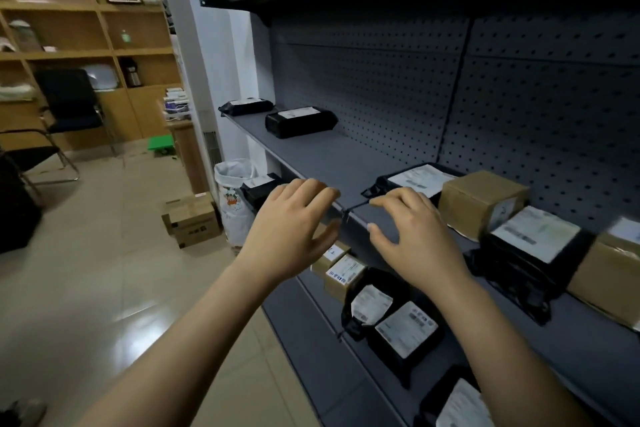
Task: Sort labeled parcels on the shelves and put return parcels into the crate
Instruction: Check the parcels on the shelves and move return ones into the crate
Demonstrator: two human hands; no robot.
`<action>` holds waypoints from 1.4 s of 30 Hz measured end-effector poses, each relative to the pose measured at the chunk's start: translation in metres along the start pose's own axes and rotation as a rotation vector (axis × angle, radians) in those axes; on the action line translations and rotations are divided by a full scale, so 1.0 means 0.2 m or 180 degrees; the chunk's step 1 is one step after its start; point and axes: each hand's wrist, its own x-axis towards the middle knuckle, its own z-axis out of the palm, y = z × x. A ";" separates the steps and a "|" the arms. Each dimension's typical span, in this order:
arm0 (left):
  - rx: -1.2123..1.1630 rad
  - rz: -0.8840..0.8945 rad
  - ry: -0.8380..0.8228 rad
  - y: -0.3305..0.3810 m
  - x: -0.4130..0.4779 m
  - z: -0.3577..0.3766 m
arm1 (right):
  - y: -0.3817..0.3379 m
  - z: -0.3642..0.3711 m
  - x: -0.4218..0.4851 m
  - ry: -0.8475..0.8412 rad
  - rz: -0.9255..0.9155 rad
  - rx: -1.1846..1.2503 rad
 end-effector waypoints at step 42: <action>-0.4684 -0.0011 -0.2054 -0.28 0.87 1.26 | 0.31 0.54 0.48 0.2055 0.3677 0.0336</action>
